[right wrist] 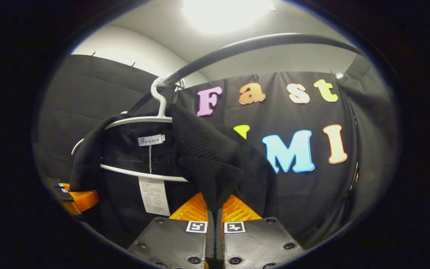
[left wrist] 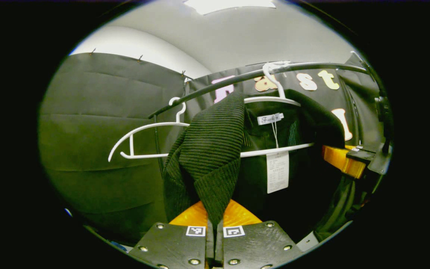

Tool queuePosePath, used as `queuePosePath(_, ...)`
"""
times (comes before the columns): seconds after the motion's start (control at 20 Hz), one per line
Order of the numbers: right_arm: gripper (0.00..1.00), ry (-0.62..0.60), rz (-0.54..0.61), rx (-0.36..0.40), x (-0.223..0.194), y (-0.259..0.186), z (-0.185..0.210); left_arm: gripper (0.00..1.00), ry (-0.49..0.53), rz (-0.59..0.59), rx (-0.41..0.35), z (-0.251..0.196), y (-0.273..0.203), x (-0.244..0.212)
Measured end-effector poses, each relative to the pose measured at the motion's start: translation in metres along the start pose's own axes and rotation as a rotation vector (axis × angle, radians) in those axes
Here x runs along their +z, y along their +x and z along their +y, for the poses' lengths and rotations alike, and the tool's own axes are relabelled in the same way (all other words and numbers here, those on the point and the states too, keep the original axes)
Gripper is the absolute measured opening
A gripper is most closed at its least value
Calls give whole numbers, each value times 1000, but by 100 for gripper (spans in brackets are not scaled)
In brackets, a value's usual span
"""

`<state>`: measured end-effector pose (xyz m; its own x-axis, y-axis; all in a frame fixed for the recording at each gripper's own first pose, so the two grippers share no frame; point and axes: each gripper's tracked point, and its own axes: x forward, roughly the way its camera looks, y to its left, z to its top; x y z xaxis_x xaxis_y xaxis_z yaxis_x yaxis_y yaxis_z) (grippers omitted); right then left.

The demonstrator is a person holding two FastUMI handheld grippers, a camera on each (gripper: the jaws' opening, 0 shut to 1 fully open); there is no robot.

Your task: Grasp the clothes on the hanger with both hands and then place them into the laundry hamper below.

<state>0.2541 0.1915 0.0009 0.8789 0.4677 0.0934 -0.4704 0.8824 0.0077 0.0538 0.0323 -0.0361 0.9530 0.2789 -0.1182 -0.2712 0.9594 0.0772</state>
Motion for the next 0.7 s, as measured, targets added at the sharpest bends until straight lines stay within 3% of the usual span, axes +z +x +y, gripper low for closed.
queuePosePath(0.3,2,-75,-102,-91,34,-5,-39,1,29,-39,-26,10,-26,30)
queuePosePath(0.7,2,-172,-184,-174,61,4,-77,1,45,-113,54,66,-40,82)
